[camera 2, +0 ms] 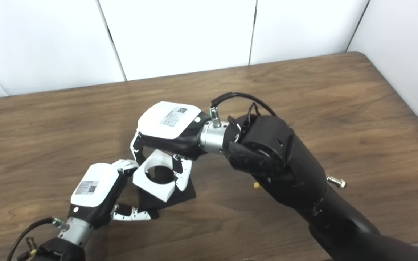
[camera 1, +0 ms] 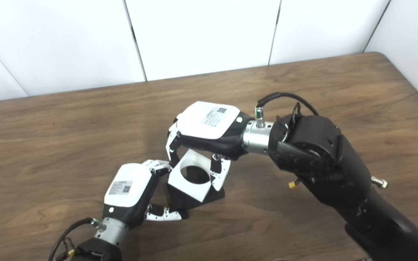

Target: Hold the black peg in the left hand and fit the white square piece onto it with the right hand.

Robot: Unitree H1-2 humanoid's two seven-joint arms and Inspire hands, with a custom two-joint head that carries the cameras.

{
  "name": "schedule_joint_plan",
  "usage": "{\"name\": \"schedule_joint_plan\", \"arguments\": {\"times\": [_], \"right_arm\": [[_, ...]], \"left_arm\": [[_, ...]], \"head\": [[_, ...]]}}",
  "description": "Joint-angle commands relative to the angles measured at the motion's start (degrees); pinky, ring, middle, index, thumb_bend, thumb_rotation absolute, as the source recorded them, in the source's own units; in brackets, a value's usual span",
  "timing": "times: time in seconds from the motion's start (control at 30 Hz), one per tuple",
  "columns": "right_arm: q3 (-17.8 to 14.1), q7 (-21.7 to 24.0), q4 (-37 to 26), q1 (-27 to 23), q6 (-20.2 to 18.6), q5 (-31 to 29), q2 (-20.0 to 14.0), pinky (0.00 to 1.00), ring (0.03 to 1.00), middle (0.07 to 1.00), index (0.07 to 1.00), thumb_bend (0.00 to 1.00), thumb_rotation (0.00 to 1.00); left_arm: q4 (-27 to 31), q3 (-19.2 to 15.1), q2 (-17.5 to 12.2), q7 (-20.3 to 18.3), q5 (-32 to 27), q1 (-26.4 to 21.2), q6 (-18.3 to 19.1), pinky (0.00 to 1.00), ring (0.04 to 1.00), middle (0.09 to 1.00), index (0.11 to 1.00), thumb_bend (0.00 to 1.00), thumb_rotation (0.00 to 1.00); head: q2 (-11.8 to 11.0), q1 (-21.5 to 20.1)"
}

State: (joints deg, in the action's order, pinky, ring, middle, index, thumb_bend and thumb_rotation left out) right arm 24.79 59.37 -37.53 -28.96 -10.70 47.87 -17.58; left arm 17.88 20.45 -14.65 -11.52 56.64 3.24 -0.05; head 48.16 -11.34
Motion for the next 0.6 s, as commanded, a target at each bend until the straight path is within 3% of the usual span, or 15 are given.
{"name": "schedule_joint_plan", "arguments": {"times": [0.0,0.57], "right_arm": [[-0.85,-0.47,-0.5,-2.4,1.05,-0.43,-0.52,0.89,0.844,0.736,0.482,0.52,0.13],[-0.25,-1.92,1.31,0.53,1.73,-0.29,-1.42,0.84,0.839,0.734,0.482,0.52,0.13]], "left_arm": [[-0.53,-0.02,-0.85,-1.24,0.33,-0.05,0.43,0.71,0.775,0.754,0.487,0.52,0.05],[0.43,-0.42,-0.61,-2.18,0.07,0.16,0.95,0.7,0.785,0.755,0.487,0.52,0.05]], "head": [[0.12,0.07],[0.78,0.03]]}}
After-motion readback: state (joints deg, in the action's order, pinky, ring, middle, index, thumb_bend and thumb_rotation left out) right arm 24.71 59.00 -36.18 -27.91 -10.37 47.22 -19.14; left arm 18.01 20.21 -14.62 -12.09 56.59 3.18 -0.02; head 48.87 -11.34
